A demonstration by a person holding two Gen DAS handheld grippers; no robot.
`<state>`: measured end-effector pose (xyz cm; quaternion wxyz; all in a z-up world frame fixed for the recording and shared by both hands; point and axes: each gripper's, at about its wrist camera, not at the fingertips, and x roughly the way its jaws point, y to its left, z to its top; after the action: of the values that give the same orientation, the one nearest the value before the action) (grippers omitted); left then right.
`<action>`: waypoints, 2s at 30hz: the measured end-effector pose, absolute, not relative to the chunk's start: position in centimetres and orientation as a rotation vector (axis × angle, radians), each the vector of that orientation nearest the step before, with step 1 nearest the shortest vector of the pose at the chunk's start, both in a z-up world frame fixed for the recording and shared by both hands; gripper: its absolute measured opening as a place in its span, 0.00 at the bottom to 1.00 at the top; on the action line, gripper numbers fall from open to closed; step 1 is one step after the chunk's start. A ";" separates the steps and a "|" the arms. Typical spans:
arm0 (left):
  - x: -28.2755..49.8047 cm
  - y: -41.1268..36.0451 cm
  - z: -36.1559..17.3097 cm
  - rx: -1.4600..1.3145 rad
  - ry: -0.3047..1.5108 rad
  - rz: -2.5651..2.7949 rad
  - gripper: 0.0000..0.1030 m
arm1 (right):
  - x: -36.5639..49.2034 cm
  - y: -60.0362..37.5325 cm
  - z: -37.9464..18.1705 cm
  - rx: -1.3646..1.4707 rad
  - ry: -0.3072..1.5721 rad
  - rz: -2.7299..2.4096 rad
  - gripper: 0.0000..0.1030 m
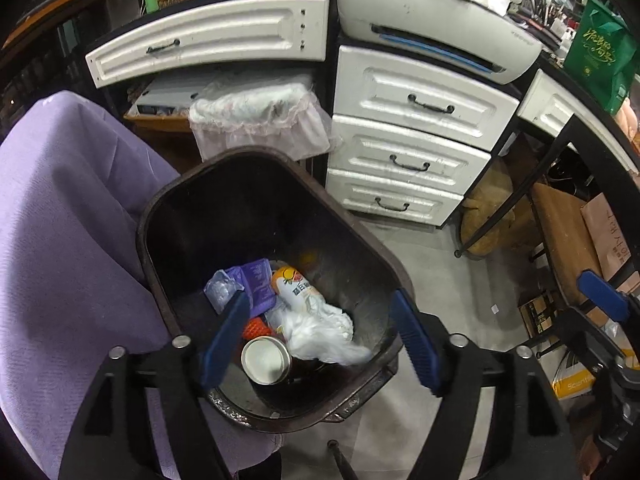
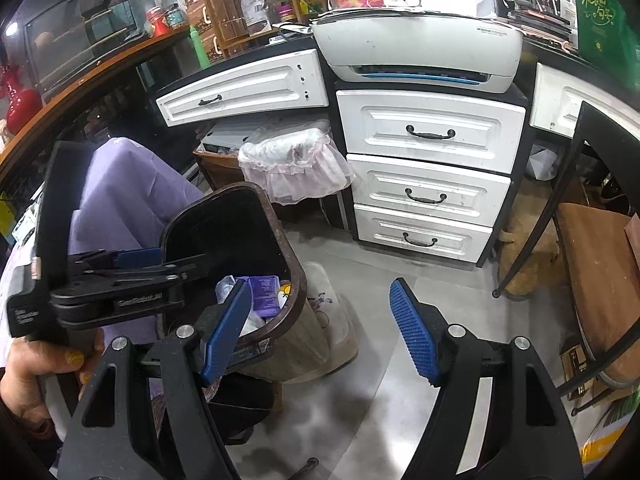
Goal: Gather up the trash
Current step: 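Open both grippers to drop the tissue and napkin into the bin, then move both open grippers back over the table, then grasp the white face mask with the right gripper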
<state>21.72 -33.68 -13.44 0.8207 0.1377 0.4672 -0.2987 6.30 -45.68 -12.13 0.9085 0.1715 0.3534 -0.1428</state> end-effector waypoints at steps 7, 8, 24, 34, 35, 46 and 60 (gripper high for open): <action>20.2 -32.1 -9.7 0.220 0.940 -0.697 0.83 | 6.6 -45.3 -11.2 0.356 0.713 -0.274 0.74; 20.0 -31.6 -9.0 0.215 0.929 -0.701 0.84 | 6.7 -45.1 -11.0 0.361 0.709 -0.265 0.74; 21.3 -18.5 -2.1 0.126 0.772 -0.503 0.90 | 12.3 -37.0 -5.5 0.271 0.648 -0.018 0.76; 25.4 -6.8 -1.8 -0.010 0.776 -0.243 0.90 | 16.6 -28.5 -2.7 0.181 0.647 0.201 0.76; 25.8 -5.7 -1.6 -0.028 0.771 -0.218 0.90 | 17.3 -27.4 -2.4 0.178 0.653 0.232 0.76; 30.5 2.8 -0.7 -0.148 0.691 -0.027 0.90 | 24.5 -18.7 -2.0 0.179 0.753 0.456 0.76; 29.5 6.1 -0.7 -0.238 0.652 -0.019 0.88 | 35.8 -10.7 -4.4 0.075 0.865 0.486 0.38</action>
<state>29.47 6.11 -0.68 0.9404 -0.1166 0.3193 -0.0093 35.85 -10.66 -4.40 0.8788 0.0360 0.4148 0.2331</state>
